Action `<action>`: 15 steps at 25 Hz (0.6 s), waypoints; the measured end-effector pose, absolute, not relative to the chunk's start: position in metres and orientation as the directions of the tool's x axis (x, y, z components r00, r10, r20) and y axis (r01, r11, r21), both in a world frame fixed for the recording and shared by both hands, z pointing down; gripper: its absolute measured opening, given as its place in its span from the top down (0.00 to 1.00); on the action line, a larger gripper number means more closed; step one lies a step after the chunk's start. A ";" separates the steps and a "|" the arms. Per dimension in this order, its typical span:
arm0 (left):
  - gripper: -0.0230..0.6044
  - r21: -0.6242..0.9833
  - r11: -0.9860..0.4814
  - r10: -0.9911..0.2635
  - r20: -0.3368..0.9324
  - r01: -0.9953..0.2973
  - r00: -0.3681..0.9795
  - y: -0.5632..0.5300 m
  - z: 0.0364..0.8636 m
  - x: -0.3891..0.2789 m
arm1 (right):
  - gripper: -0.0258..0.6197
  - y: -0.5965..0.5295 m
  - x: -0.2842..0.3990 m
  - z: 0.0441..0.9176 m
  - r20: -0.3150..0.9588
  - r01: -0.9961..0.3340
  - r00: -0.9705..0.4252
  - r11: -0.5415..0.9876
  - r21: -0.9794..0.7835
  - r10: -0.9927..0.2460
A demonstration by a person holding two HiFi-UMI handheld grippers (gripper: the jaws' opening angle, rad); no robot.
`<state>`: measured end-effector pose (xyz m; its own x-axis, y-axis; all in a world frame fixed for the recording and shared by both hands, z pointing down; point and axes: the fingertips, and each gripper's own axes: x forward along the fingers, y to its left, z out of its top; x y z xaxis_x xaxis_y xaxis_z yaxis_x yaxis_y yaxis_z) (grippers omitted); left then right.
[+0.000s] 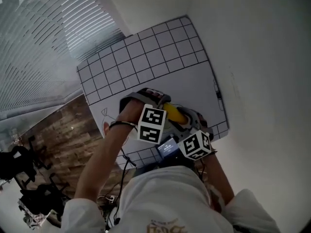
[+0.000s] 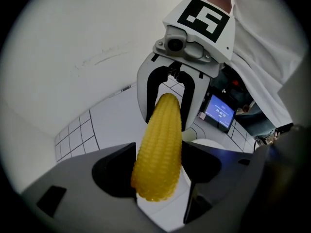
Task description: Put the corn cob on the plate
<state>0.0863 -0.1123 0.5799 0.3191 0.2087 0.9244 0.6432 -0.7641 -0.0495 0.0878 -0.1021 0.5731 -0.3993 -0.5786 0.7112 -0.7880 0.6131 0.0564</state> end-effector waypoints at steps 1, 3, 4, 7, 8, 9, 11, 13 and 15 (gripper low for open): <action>0.50 -0.051 -0.775 0.202 0.924 0.630 0.324 -0.113 0.576 0.082 | 0.59 -0.103 0.084 0.570 0.709 -0.777 -0.409 0.626 0.060 -0.575; 0.50 -0.053 -0.802 0.186 0.925 0.595 0.333 -0.115 0.571 0.071 | 0.59 -0.105 0.073 0.564 0.705 -0.749 -0.434 0.659 0.063 -0.561; 0.50 -0.054 -0.817 0.175 0.926 0.575 0.335 -0.116 0.568 0.065 | 0.59 -0.106 0.067 0.562 0.704 -0.732 -0.450 0.679 0.061 -0.549; 0.50 -0.052 -0.857 0.150 0.927 0.513 0.343 -0.116 0.559 0.044 | 0.59 -0.107 0.047 0.554 0.692 -0.674 -0.514 0.737 0.040 -0.507; 0.50 -0.050 -0.869 0.145 0.926 0.492 0.350 -0.116 0.555 0.037 | 0.59 -0.106 0.040 0.550 0.686 -0.655 -0.534 0.755 0.034 -0.494; 0.50 -0.050 -0.881 0.138 0.924 0.470 0.357 -0.115 0.551 0.031 | 0.59 -0.106 0.034 0.547 0.682 -0.635 -0.550 0.772 0.033 -0.482; 0.50 -0.060 -0.903 0.114 0.921 0.425 0.372 -0.115 0.542 0.020 | 0.59 -0.106 0.023 0.538 0.678 -0.594 -0.574 0.803 0.042 -0.460; 0.50 -0.077 -0.921 0.083 0.920 0.381 0.384 -0.114 0.534 0.010 | 0.59 -0.105 0.014 0.531 0.675 -0.554 -0.591 0.831 0.058 -0.441; 0.50 -0.080 -0.937 0.067 0.915 0.339 0.399 -0.111 0.529 0.004 | 0.59 -0.102 0.009 0.526 0.678 -0.511 -0.608 0.857 0.063 -0.413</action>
